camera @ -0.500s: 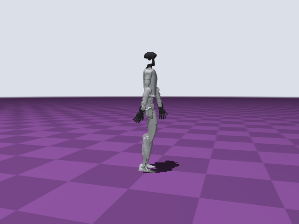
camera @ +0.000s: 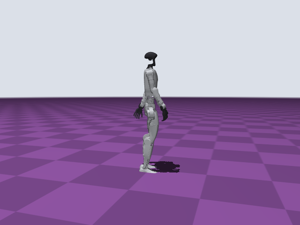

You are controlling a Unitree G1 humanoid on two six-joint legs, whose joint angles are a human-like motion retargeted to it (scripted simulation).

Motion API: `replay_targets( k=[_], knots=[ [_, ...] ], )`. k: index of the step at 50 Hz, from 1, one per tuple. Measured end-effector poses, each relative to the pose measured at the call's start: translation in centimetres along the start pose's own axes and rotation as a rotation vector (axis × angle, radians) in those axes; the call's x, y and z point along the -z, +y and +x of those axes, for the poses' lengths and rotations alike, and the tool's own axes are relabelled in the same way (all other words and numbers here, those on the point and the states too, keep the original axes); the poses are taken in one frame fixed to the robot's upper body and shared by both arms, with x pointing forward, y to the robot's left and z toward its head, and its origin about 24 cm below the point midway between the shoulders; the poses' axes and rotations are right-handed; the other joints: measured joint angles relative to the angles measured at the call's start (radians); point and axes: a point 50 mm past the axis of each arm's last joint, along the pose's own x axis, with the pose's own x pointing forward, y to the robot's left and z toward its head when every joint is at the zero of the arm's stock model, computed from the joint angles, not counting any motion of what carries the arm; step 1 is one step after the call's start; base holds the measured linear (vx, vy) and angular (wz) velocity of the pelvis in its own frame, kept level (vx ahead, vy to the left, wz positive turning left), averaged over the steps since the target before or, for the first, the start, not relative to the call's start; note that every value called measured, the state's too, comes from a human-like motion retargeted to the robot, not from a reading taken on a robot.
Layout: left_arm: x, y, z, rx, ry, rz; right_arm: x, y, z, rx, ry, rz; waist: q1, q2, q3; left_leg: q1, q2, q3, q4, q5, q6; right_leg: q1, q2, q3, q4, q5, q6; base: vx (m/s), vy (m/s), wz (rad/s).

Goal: In place motions

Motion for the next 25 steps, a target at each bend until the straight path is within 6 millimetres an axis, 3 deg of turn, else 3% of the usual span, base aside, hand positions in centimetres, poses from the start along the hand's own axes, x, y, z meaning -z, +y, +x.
replay_targets(
  k=[3,7,11,15,20,25],
  knots=[
    [-4.2,-1.1,-0.8,-0.003,-0.102,0.062,3.4,1.9,-0.1,-0.029,0.132,0.009,-0.006,-0.005,-0.001,0.001,0.003,0.006,0.0,-0.002,0.0,-0.004,0.002,0.008,0.002,0.002,0.0,-0.01,-0.06,-0.19],
    [-10.8,-2.8,-3.1,-0.017,-0.277,0.17,9.3,5.5,-1.4,-0.087,0.384,0.067,-0.013,-0.007,-0.001,0.003,0.009,0.017,-0.003,-0.005,-0.001,-0.012,0.007,0.023,0.003,0.007,-0.001,-0.02,-0.05,-0.29],
    [-17.4,-4.6,-6.6,-0.015,-0.476,0.269,15.1,9.8,-4.5,-0.151,0.644,0.197,-0.018,-0.004,-0.004,0.001,0.017,0.031,-0.004,-0.009,-0.003,-0.023,0.012,0.035,0.002,0.012,0.0,-0.02,-0.02,-0.39],
    [-22.9,-6.5,-11.0,-0.009,-0.687,0.353,19.3,13.6,-7.8,-0.168,0.822,0.376,-0.019,-0.004,-0.003,-0.002,0.022,0.047,-0.004,-0.01,-0.004,-0.03,0.013,0.042,0.0,0.016,0.001,-0.03,0.0,-0.34],
    [-27.2,-8.3,-15.8,-0.048,-0.896,0.418,22.3,17.0,-11.1,-0.119,0.958,0.546,-0.02,-0.001,-0.002,-0.006,0.027,0.058,-0.003,-0.011,-0.005,-0.035,0.015,0.045,-0.001,0.017,-0.001,-0.01,0.0,-0.13],
    [-28.4,-9.2,-17.6,-0.061,-0.983,0.469,23.1,18.6,-12.3,-0.097,1.017,0.635,-0.017,0.006,-0.002,-0.007,0.028,0.057,-0.002,-0.011,-0.007,-0.035,0.015,0.044,0.0,0.016,-0.002,0.0,0.0,0.0]
  ],
)
